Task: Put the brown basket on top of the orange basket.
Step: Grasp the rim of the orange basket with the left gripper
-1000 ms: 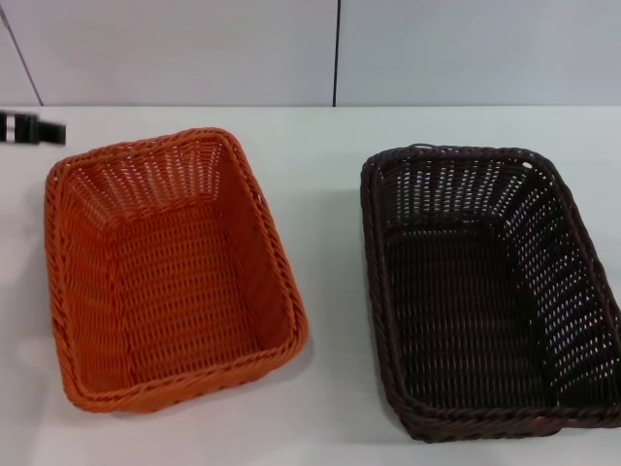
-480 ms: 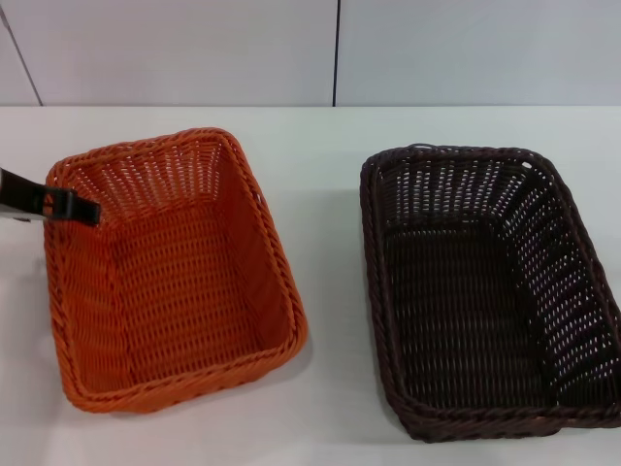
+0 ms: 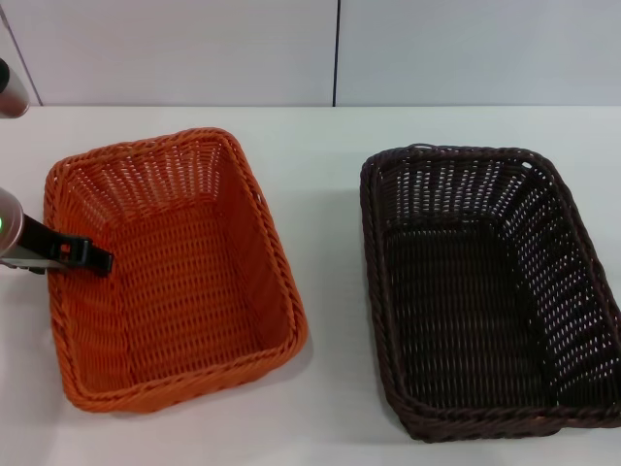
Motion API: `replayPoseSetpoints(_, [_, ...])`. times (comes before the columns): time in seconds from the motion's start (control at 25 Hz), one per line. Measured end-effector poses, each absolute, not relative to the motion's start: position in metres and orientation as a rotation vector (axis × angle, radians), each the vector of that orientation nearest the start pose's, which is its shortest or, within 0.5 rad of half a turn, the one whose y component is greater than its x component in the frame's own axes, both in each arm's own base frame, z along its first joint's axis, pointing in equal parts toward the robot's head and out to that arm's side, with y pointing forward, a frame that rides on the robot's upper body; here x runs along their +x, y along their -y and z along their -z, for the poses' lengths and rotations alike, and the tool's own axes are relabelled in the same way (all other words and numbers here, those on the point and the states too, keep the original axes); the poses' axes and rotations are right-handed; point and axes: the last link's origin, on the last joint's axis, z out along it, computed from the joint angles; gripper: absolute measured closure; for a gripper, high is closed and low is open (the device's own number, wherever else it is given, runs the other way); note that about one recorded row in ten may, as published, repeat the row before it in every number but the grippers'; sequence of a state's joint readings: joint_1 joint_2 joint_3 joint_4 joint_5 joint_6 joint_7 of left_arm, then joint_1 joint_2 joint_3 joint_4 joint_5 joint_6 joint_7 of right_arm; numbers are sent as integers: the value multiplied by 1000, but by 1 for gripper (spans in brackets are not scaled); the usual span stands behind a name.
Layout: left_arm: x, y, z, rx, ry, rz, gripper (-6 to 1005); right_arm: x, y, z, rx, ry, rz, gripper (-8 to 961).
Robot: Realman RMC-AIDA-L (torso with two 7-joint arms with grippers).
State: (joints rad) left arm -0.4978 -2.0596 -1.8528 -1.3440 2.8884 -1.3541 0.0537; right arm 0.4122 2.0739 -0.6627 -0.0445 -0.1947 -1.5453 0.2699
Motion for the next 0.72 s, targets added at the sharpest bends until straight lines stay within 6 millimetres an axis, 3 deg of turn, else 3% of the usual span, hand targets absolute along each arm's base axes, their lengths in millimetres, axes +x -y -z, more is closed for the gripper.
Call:
replayPoseSetpoints(0.28, [-258, -375, -47, -1835, 1437, -340, 216, 371, -288, -106, -896, -402, -843, 135])
replayPoseSetpoints(0.48, [-249, -374, -31, -1930, 1359, -416, 218, 371, -288, -108, -891, -396, -843, 135])
replayPoseSetpoints(0.72, [-247, -376, -26, -1945, 1338, -434, 360, 370, -288, -109, -893, -390, -845, 136])
